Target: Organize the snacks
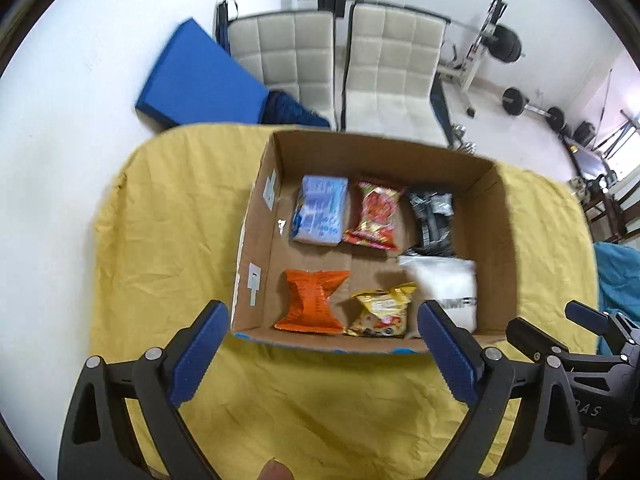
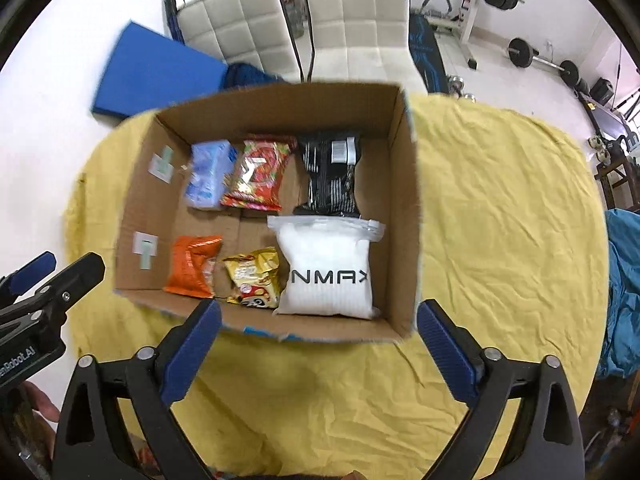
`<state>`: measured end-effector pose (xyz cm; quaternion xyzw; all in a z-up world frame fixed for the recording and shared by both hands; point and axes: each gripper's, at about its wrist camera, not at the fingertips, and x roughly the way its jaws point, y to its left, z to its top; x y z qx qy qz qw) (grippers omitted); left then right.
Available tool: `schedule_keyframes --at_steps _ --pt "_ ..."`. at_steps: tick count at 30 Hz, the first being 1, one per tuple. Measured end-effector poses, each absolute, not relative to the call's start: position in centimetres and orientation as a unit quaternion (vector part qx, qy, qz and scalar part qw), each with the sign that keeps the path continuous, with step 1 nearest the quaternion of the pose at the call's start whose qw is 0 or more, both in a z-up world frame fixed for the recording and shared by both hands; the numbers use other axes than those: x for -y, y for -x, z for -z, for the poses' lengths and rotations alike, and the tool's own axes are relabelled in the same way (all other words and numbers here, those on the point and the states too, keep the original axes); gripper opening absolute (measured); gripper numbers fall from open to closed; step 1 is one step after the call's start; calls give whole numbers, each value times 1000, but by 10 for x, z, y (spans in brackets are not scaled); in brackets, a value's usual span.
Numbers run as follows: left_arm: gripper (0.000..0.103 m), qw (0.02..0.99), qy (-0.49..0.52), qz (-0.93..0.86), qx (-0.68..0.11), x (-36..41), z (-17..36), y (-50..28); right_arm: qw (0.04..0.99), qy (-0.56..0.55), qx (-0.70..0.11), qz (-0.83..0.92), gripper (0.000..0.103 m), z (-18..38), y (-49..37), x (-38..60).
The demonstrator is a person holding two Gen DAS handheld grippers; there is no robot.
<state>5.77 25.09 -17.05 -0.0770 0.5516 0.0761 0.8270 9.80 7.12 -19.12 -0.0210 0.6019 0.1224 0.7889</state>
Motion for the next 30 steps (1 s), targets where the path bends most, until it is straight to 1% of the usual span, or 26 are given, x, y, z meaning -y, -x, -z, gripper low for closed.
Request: schedule_keyframes --at_steps 4,10,11,13,21,30 --pt "97 842 84 -70 -528 -243 130 -37 808 12 -575 -127 103 147 -77 -59" --pt "97 863 76 -75 -494 -236 84 -14 835 7 -535 -129 103 86 -45 -42" --pt "102 865 75 -77 -490 -235 77 -10 838 9 -530 -128 103 78 -40 -40" --pt "103 872 73 -79 -478 -232 64 -2 842 10 -524 -129 103 64 -33 -36" --pt "103 881 81 -78 -460 -224 39 18 855 7 -501 -131 103 22 -8 -27" --pt "103 884 81 -90 -452 -218 27 33 869 15 -481 -118 103 1 3 -18"
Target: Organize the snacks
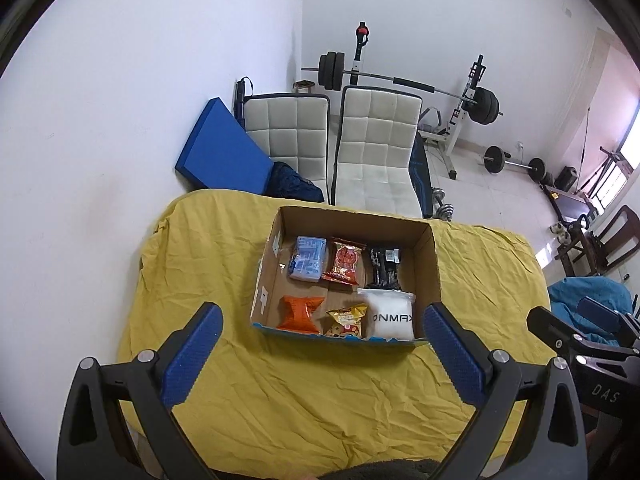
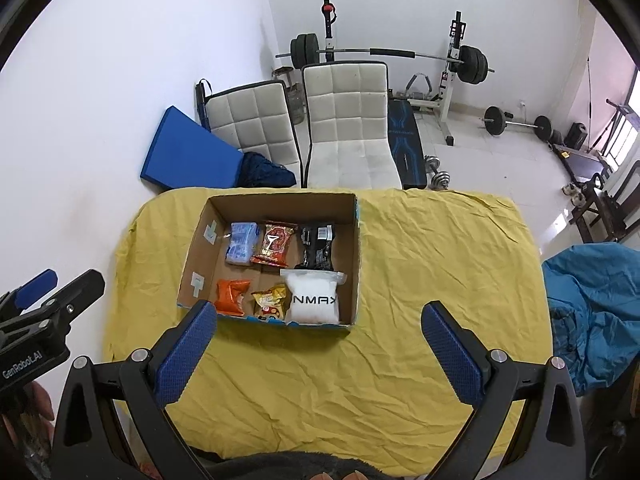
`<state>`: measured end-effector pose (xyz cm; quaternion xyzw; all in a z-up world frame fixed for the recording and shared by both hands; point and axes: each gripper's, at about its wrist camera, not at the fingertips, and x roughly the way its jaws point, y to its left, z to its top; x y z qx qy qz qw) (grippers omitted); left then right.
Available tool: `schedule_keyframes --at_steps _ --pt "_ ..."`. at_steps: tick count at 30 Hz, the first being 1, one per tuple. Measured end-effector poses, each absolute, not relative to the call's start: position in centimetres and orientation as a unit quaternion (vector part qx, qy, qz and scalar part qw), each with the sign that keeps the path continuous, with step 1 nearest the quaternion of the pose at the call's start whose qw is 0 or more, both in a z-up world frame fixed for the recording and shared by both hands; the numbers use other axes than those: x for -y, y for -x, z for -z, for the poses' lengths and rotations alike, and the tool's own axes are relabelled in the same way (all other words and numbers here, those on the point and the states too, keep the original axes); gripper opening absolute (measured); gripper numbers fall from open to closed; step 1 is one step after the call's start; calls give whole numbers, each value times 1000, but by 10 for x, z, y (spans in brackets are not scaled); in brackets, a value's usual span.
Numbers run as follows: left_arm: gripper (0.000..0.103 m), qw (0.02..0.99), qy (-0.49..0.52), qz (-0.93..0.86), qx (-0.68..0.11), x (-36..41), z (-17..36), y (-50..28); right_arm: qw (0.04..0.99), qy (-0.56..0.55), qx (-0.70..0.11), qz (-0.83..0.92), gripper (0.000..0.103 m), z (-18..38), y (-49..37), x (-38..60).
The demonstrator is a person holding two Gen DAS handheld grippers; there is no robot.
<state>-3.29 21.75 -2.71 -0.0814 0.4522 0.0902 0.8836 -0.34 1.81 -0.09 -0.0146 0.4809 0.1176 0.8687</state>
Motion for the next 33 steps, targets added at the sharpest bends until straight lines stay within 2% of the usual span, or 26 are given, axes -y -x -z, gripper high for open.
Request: schedule_keyframes --at_steps 33 --pt "103 879 73 -95 -461 -215 26 44 872 39 -477 -103 103 0 17 -17"
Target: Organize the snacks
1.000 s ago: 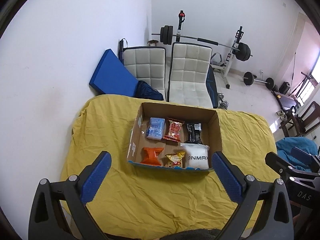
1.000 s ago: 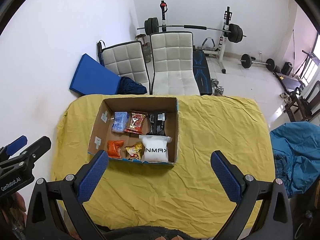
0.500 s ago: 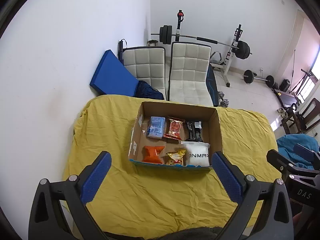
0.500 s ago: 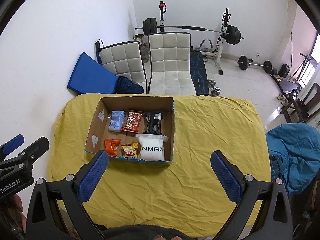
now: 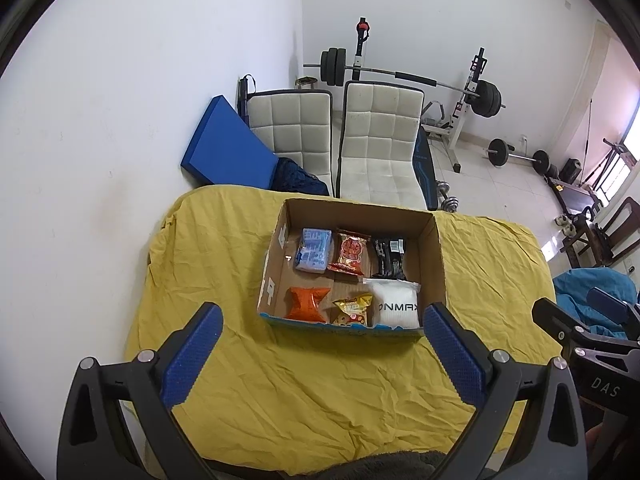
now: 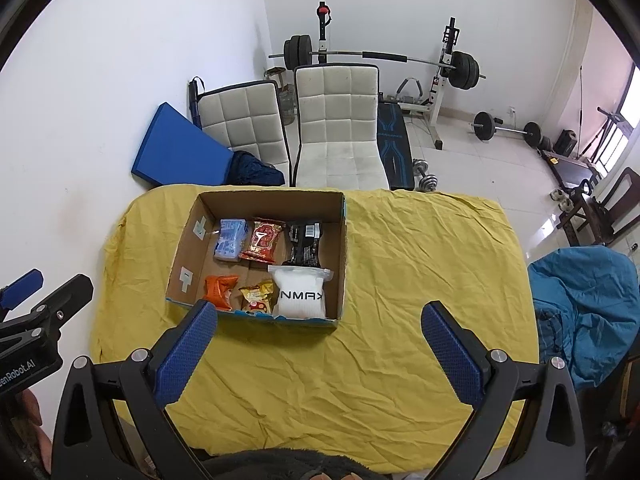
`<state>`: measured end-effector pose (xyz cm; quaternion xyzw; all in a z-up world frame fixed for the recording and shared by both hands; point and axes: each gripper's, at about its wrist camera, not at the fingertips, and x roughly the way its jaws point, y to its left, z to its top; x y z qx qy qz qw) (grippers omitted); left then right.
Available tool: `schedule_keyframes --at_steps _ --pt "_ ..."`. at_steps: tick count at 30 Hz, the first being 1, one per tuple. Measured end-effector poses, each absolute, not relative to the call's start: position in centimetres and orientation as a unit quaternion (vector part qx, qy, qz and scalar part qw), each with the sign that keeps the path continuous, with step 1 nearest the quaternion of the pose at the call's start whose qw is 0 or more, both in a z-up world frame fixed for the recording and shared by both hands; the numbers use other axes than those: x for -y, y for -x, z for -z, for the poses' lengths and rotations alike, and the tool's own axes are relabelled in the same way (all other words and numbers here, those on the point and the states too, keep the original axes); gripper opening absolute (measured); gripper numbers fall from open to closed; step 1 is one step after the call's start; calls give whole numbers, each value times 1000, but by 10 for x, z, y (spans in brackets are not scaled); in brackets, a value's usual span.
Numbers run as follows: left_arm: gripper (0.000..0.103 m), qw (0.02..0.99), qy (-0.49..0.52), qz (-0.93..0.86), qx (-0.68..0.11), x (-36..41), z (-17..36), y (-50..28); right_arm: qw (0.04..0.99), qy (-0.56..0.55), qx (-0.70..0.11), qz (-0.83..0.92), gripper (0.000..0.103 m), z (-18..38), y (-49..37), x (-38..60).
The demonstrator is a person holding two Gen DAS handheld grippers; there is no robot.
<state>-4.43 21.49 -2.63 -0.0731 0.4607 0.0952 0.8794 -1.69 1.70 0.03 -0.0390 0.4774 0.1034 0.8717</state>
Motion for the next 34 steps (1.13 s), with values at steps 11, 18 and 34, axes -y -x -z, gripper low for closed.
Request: schedule_keyframes --at_steps 11,18,34 --pt "103 879 69 -102 -460 -215 27 45 874 43 -474 -97 103 1 17 -15" --pt "103 879 65 -107 -461 -214 28 45 874 44 -476 -92 103 1 16 -12" --pt "103 875 59 -108 -467 -211 34 42 873 45 -477 -90 103 3 18 -12"
